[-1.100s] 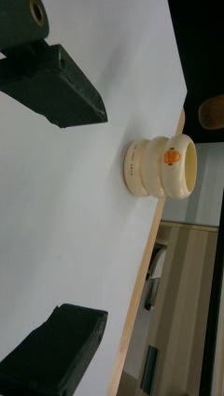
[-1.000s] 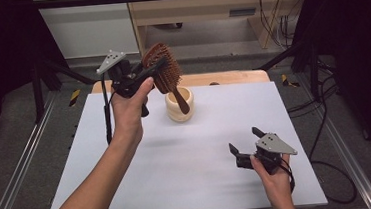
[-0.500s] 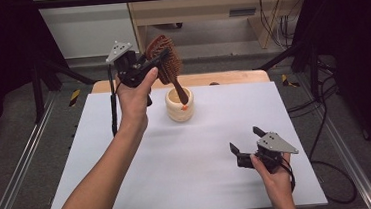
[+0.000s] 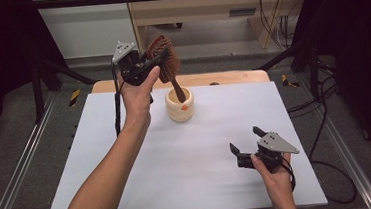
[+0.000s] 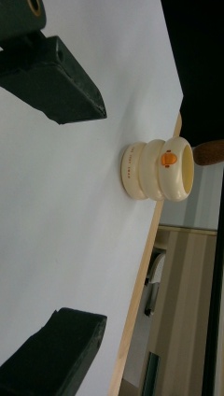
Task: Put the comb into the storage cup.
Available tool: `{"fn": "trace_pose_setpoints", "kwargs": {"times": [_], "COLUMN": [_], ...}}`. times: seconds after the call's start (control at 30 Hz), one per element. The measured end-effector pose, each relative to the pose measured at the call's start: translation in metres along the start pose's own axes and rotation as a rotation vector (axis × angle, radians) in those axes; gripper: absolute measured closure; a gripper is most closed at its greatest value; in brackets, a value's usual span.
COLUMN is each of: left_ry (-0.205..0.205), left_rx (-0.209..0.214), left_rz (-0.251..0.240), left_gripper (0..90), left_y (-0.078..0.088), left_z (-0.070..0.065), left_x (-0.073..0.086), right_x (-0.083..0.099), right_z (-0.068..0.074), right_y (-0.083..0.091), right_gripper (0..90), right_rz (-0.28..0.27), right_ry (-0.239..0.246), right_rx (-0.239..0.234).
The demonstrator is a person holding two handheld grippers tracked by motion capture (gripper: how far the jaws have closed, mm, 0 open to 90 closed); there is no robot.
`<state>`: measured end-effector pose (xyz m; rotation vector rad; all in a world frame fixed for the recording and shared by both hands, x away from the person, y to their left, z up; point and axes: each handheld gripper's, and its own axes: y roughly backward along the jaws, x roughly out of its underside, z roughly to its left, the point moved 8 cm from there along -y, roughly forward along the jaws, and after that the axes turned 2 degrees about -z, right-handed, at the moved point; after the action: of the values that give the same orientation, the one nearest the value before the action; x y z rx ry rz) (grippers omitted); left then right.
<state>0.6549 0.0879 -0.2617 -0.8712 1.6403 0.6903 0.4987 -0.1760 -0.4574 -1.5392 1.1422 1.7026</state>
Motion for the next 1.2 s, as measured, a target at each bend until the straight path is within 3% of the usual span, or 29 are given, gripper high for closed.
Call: {"fn": "trace_pose_setpoints", "kwargs": {"times": [1.2], "left_ry": [-0.008], "left_rx": [-0.042], "left_rz": [0.004], "left_gripper": [51.8], "left_y": [-0.015], "left_z": [0.017], "left_x": [0.01], "right_x": [0.0], "right_z": [0.002], "right_y": [-0.002], "right_gripper": [3.4], "right_rz": [0.001], "right_ry": [0.009], "right_rx": [-0.013]}}
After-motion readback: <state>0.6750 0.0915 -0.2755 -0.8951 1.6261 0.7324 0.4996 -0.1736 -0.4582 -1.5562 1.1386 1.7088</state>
